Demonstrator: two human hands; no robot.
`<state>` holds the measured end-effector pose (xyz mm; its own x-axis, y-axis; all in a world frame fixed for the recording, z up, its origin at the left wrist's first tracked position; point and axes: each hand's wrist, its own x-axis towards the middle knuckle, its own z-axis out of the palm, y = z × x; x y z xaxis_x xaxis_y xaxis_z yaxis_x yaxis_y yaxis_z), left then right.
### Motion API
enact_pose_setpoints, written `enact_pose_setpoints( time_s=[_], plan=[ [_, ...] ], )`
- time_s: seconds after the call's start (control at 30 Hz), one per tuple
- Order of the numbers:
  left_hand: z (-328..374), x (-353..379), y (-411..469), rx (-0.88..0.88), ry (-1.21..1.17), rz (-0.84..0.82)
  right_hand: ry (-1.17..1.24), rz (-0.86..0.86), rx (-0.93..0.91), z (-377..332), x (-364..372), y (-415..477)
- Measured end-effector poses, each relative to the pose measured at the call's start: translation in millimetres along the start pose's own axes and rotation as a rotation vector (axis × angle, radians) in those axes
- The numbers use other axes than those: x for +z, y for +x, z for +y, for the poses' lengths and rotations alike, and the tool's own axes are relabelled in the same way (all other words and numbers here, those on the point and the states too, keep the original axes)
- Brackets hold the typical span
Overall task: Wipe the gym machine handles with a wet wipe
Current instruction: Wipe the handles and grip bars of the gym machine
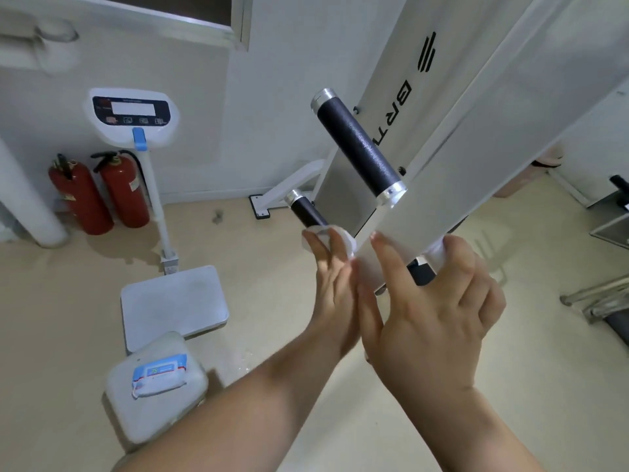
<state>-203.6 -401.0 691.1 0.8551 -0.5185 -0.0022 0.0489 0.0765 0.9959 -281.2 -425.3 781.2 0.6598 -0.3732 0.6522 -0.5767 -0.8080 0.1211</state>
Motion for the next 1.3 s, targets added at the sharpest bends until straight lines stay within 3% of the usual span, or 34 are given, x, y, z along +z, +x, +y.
enact_pose_setpoints(
  time_s=[0.07, 0.17, 0.33, 0.47, 0.53, 0.63, 0.87, 0.93, 1.07, 1.13, 1.3],
  plan=[
    [12.2, -11.7, 32.6, -0.074, -0.075, 0.089, -0.017, -0.017, -0.012, -0.6, 0.0, 0.3],
    [30.7, -23.6, 62.0, -0.051, -0.024, 0.162, -0.045, -0.048, -0.018, -0.3, 1.7, 0.4],
    [-6.7, -7.5, 28.1, 0.114, 0.25, 0.014, -0.043, 0.004, 0.013, -0.6, 2.5, 0.2],
    [-9.5, -7.5, 26.8, 0.067, 0.231, -0.036, -0.036, 0.006, -0.002, -0.8, 1.8, 1.1],
    [9.3, -20.9, 42.0, 0.114, 0.259, 0.046, -0.047, -0.038, -0.022, 1.1, 3.2, 1.9],
    [23.8, -35.9, 63.1, 0.03, 0.286, 0.101, -0.07, -0.063, -0.018, 2.3, 4.5, 1.8],
    [-6.7, -9.8, -0.1, 0.158, 0.417, -0.115, -0.054, 0.026, 0.005, 2.1, 7.4, 1.1],
    [-10.3, -15.2, 11.7, 0.184, 0.475, -0.101, -0.047, 0.013, -0.008, 3.3, 7.3, 1.1],
    [31.0, -33.2, 55.4, 0.02, 0.27, 0.079, -0.038, -0.041, -0.035, 3.8, 6.2, 0.3],
    [40.2, -33.9, 60.4, -0.033, 0.265, 0.085, -0.045, -0.038, -0.036, 3.9, 6.2, -0.6],
    [-2.7, -15.8, 5.5, 0.176, 0.266, -0.063, -0.035, 0.021, 0.006, 4.5, 6.2, -1.0]
  ],
)
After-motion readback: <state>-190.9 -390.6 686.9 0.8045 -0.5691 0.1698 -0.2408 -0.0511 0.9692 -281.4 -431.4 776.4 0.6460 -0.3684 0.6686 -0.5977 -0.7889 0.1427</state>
